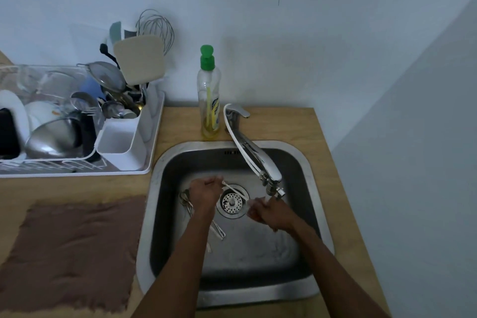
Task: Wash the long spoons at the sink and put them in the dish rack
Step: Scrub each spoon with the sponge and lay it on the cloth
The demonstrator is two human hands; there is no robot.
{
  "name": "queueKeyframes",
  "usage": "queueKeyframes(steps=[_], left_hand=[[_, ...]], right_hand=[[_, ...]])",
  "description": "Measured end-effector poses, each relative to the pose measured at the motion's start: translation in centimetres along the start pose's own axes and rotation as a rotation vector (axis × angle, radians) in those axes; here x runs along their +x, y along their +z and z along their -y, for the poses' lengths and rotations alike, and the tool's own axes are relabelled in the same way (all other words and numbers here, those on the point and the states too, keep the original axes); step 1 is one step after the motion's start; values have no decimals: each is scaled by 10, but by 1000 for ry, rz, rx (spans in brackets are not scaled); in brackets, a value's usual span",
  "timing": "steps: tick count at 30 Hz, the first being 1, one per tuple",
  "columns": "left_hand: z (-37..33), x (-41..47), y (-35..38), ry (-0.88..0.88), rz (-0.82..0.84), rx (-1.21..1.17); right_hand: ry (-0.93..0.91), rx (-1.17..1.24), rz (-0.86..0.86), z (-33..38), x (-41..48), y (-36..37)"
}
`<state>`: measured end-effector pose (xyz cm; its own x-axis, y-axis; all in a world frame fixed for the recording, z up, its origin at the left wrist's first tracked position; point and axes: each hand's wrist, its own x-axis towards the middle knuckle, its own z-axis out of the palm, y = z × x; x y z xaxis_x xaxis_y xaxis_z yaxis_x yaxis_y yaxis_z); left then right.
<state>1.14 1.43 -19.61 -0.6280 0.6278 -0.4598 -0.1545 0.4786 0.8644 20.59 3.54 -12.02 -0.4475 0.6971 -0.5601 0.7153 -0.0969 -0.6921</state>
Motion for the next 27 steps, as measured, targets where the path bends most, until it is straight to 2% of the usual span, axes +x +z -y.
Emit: queueKeyframes(steps=[3, 8, 14, 18, 22, 25, 27], left_hand=[[-8, 0, -9, -2, -33, -16], [-11, -28, 5, 59, 47, 1], [-21, -24, -24, 38, -40, -28], [-17, -38, -12, 77, 29, 40], [-28, -37, -20, 80, -54, 51], [-30, -38, -40, 79, -53, 74], [-25, -50, -48, 82, -22, 61]], right_hand=[[5, 18, -1, -1, -10, -5], [-68, 49, 32, 8, -5, 0], [-80, -85, 97, -8, -1, -3], [-54, -47, 84, 4, 2, 2], [-36, 11, 27, 7, -1, -1], [27, 259, -94, -10, -4, -9], [19, 387, -234, -19, 0, -8]])
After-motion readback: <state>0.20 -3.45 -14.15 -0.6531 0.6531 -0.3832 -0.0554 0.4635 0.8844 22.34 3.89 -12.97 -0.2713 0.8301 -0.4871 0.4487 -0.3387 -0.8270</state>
